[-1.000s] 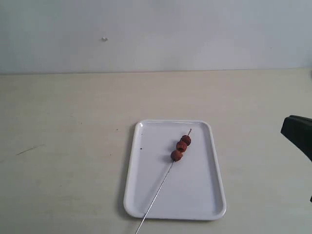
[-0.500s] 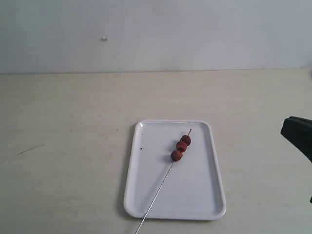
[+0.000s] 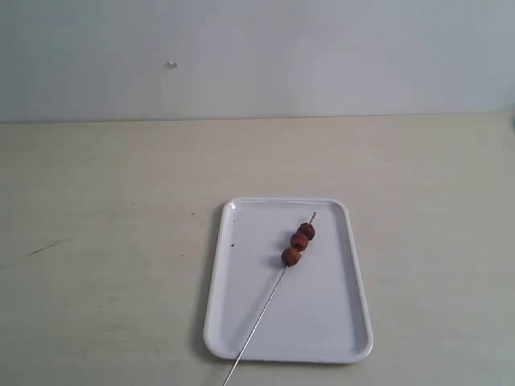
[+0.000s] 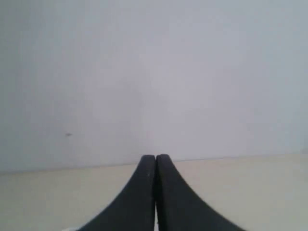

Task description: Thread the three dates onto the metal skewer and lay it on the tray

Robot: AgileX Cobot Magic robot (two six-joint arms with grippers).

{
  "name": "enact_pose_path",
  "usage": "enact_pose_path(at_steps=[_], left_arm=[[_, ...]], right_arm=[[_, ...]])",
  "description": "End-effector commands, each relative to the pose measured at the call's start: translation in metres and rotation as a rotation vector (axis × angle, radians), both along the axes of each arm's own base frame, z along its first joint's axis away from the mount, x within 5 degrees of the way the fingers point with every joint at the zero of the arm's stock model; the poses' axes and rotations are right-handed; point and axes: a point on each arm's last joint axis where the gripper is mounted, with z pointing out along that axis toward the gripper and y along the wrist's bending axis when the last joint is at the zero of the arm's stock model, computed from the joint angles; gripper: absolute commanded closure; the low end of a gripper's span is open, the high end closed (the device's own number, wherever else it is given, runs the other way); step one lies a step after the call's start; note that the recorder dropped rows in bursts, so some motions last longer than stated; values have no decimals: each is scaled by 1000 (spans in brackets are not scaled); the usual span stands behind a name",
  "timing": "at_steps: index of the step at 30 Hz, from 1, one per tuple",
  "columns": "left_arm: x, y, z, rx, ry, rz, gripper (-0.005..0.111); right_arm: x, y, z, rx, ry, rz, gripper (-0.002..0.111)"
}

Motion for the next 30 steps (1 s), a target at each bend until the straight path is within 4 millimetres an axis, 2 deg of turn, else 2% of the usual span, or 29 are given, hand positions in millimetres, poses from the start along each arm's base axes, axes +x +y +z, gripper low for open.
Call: enact_pose_path(at_steps=[1,8,18,27,30], left_arm=[[0,1,-1,5,-2,6,107],[0,1,-1,5,-2,6,107],[0,1,-1,5,-2,6,107],[0,1,-1,5,-2,6,107],[0,1,-1,5,-2,6,107]], right_arm=[[-12,-11,-12,-18,8,-166,108],[-22,-19,-27,-33,118,-295,108],[-22,-20,-29,-39,136,-303,108],[-14,-19,-69,-89,207,-283,108],[-13,-18,-67,-93,173,-270,108]])
